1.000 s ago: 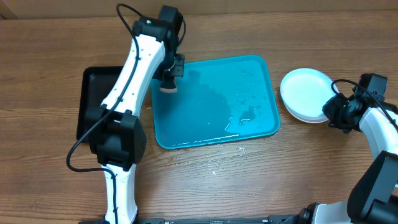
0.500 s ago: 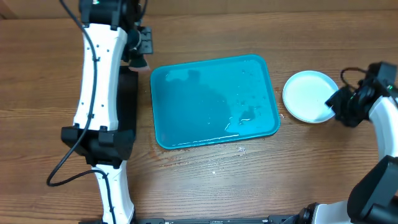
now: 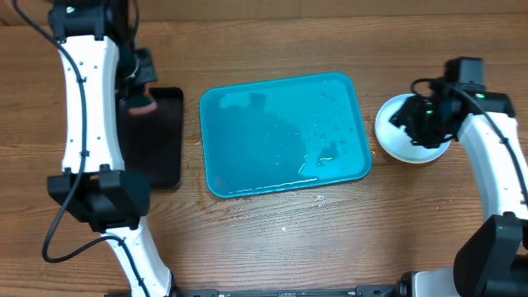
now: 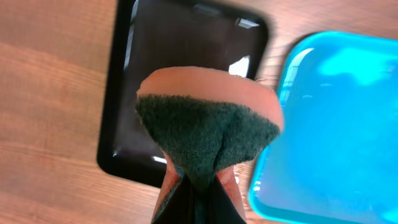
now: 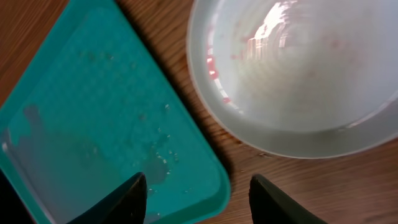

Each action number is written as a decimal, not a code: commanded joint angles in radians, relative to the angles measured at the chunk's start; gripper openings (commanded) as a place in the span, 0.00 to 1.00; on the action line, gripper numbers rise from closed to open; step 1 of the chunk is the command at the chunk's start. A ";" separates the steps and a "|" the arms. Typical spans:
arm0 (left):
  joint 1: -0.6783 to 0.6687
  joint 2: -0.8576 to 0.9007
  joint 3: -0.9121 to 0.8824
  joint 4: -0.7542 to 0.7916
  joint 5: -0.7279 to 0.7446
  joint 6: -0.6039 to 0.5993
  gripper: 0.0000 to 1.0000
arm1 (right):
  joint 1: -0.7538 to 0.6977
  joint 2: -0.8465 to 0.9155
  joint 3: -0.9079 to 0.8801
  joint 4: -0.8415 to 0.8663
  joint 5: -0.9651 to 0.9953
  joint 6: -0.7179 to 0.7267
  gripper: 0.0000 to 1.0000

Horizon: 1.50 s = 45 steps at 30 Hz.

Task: Clean dirty plates on tray and stack at the side

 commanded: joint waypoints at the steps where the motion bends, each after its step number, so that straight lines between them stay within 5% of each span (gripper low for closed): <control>1: 0.051 -0.015 -0.123 0.061 -0.021 0.034 0.04 | 0.056 -0.006 0.014 0.010 -0.018 -0.023 0.57; 24: 0.145 -0.015 -0.651 0.535 -0.047 0.080 0.05 | 0.191 -0.006 0.014 0.012 0.041 -0.026 0.65; 30: 0.143 -0.015 -0.684 0.546 -0.016 0.080 0.15 | 0.191 -0.006 0.014 0.013 0.042 -0.027 0.65; 36: 0.143 -0.019 -0.559 0.454 0.017 0.080 0.49 | 0.186 -0.007 0.038 0.007 0.038 -0.031 0.69; 41: 0.142 -0.041 -0.315 0.299 0.029 0.080 0.96 | 0.186 -0.016 0.161 -0.073 0.043 -0.065 0.74; 45: 0.129 -0.076 -0.089 0.171 0.037 0.063 1.00 | 0.186 -0.037 0.327 -0.191 0.062 -0.110 0.80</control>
